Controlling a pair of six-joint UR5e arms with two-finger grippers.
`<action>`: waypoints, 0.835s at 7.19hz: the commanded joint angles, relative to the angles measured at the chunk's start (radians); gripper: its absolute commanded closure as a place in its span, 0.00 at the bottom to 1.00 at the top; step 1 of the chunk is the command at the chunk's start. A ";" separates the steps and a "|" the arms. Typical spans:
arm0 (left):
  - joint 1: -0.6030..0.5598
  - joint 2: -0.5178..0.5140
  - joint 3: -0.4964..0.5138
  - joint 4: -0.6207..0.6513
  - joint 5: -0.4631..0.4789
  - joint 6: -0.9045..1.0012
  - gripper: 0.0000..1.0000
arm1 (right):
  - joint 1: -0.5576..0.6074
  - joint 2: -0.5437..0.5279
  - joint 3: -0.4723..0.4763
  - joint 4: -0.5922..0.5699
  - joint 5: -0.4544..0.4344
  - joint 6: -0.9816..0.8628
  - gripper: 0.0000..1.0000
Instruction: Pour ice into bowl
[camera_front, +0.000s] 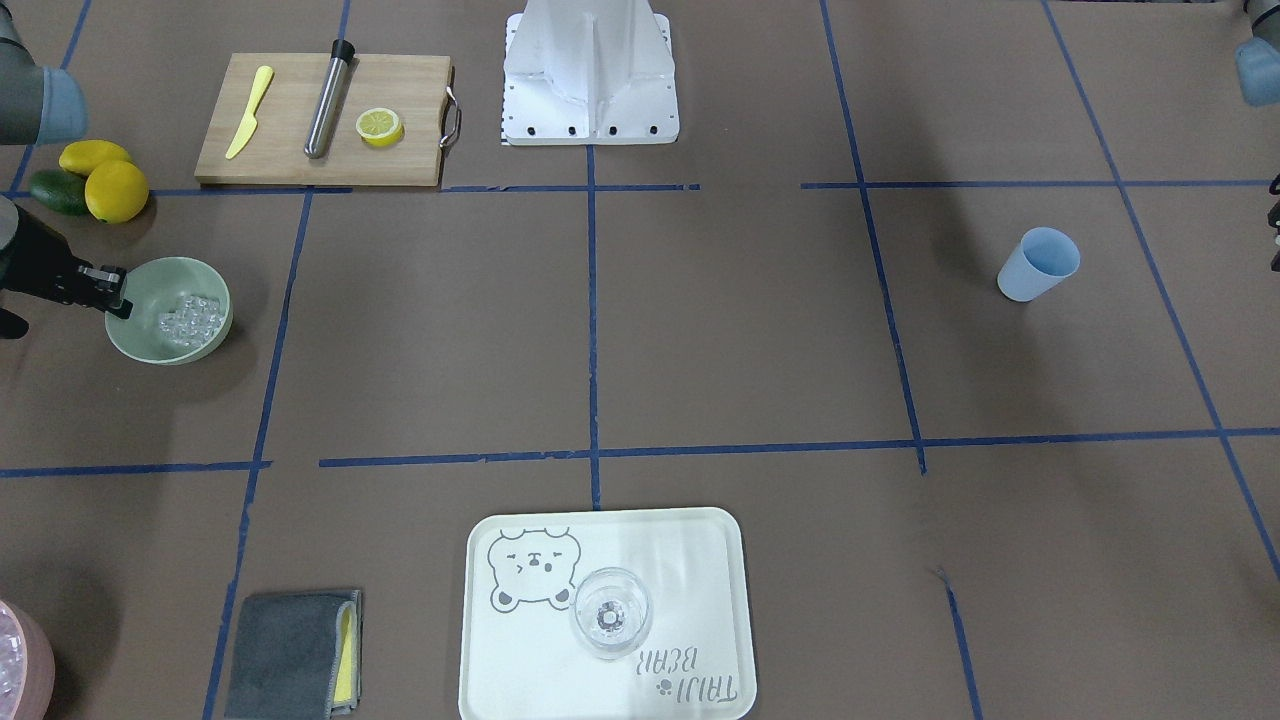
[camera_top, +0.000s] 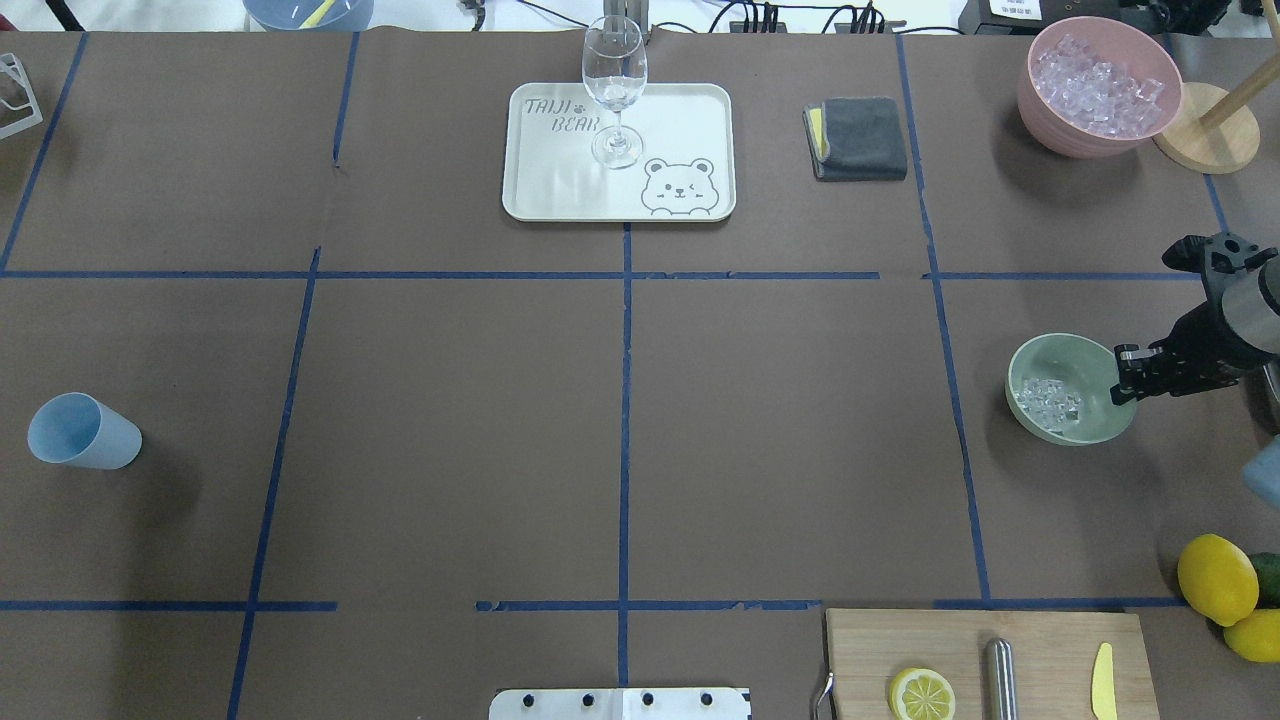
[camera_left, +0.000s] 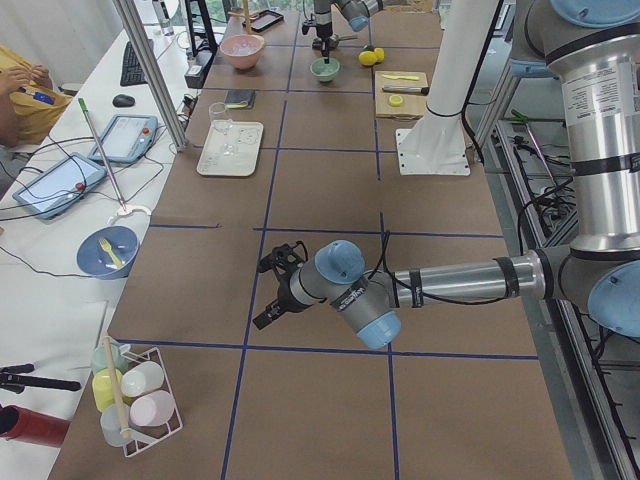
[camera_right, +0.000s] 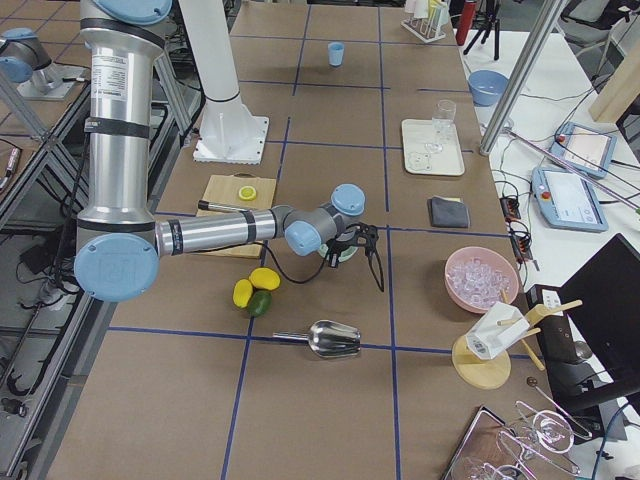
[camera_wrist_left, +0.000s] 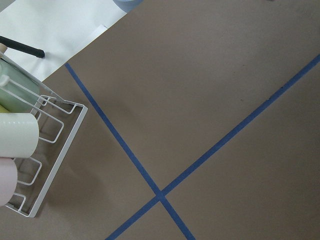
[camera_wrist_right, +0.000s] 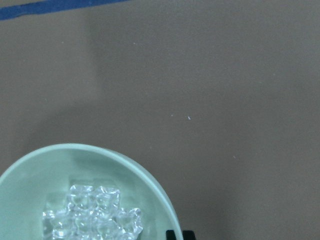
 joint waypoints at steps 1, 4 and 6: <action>0.000 -0.002 -0.002 0.000 0.000 -0.002 0.00 | 0.003 0.014 0.014 0.003 -0.006 0.001 0.01; 0.006 -0.006 0.003 0.011 0.002 -0.072 0.00 | 0.142 0.010 0.065 -0.018 0.011 -0.005 0.00; 0.014 -0.044 0.000 0.097 0.003 -0.150 0.00 | 0.248 0.016 0.052 -0.119 0.036 -0.187 0.00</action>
